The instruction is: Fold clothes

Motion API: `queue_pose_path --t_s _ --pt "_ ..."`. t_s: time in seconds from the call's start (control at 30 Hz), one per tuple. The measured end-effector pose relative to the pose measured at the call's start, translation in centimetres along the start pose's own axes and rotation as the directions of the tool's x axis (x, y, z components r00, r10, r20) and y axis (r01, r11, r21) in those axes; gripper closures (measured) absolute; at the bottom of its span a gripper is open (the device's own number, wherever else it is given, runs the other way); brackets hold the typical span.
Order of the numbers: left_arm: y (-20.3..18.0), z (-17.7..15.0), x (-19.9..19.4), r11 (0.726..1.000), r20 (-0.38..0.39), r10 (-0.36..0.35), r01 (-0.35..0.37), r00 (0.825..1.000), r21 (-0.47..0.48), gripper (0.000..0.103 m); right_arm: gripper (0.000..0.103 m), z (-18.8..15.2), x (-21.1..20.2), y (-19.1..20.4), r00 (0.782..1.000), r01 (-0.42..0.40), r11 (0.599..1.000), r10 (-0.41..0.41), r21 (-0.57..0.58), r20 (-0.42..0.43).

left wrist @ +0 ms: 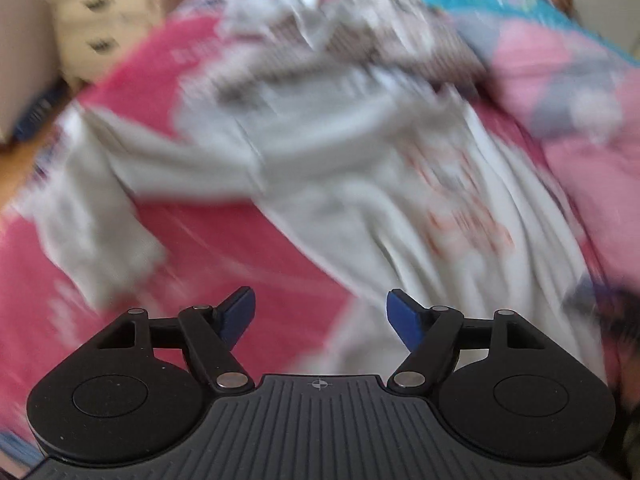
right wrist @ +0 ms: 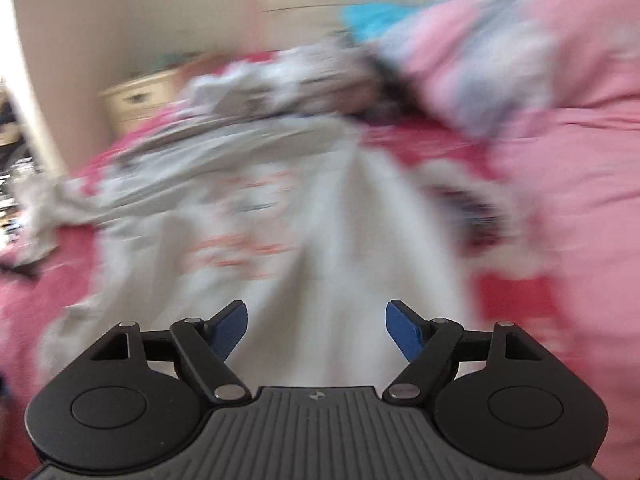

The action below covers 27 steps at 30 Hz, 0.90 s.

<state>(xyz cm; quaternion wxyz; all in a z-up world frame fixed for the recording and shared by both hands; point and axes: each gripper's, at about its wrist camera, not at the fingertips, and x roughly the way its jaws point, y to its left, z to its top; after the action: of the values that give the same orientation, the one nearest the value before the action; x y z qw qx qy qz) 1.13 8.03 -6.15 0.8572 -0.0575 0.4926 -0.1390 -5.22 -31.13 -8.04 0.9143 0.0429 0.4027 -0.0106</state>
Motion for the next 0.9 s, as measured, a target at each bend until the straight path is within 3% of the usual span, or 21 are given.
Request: queue_pose_path --t_s 0.07,0.13,0.23,0.27,0.3,0.37,0.4,0.43,0.5,0.6,0.67,0.73,0.8,0.9 --pt "-1.3 -2.0 1.3 1.0 -0.037 -0.02 0.021 0.999 0.012 0.03 0.02 -0.9 1.0 -3.6 0.993 0.037 0.993 -0.023 0.111 -0.12" --pt "-2.2 -3.6 2.1 0.999 -0.052 -0.015 0.016 0.999 0.029 0.031 0.02 -2.3 2.4 -6.0 0.97 0.042 0.976 0.011 0.213 -0.242" --pt "-2.5 -5.3 2.7 0.999 -0.06 0.006 -0.004 0.998 0.035 0.032 0.022 -5.0 4.3 -6.6 0.936 0.033 0.966 0.059 0.255 -0.347" --pt "-2.4 -5.7 2.8 0.999 -0.064 0.011 -0.009 0.998 0.031 0.033 0.022 -5.6 4.4 -6.3 0.939 0.036 0.969 0.05 0.243 -0.34" --pt "-2.3 -6.0 3.0 1.0 -0.066 0.015 -0.013 0.998 0.026 0.033 0.028 -5.8 4.2 -5.9 0.945 0.042 0.975 0.033 0.218 -0.325" --pt "-2.0 -6.5 3.2 1.0 -0.066 0.021 -0.02 0.998 0.014 0.038 0.053 -5.6 3.7 -5.0 0.955 0.043 0.983 0.012 0.177 -0.298" --pt "-1.9 -6.6 3.3 1.0 -0.064 0.024 -0.024 0.998 0.006 0.04 0.079 -5.3 3.4 -4.8 0.958 0.027 0.985 0.023 0.169 -0.286" --pt "-1.8 -6.8 3.4 1.0 -0.064 0.028 -0.028 0.998 0.001 0.042 0.094 -5.0 3.2 -4.7 0.96 0.02 0.986 0.027 0.163 -0.28" --pt "-1.9 -7.1 3.3 0.999 -0.057 0.036 -0.036 0.998 0.002 0.045 0.099 -3.7 1.9 -4.4 0.972 0.064 0.993 -0.041 0.096 -0.232" --pt "-1.8 -7.1 3.4 0.999 -0.054 0.041 -0.04 0.998 0.013 0.048 0.099 -1.1 -0.3 -3.8 0.982 0.155 0.988 -0.155 -0.007 -0.105" --pt "-1.8 -7.2 3.4 0.999 -0.053 0.044 -0.042 0.998 0.024 0.048 0.099 0.9 -1.3 -3.8 0.975 0.22 0.974 -0.22 -0.047 -0.015" --pt "-1.9 -7.2 3.5 0.998 -0.054 0.053 -0.051 0.997 0.039 0.048 0.099 3.1 -1.3 -4.1 0.956 0.289 0.956 -0.285 -0.057 0.069" --pt "-2.0 -7.2 3.7 0.997 -0.058 0.058 -0.056 0.997 0.048 0.048 0.097 5.0 -0.6 -4.7 0.92 0.375 0.926 -0.366 -0.045 0.143" --pt "-1.8 -7.3 3.6 0.997 -0.059 0.065 -0.062 0.996 0.052 0.048 0.053 6.5 2.5 -5.7 0.849 0.523 0.851 -0.516 -0.046 0.112"
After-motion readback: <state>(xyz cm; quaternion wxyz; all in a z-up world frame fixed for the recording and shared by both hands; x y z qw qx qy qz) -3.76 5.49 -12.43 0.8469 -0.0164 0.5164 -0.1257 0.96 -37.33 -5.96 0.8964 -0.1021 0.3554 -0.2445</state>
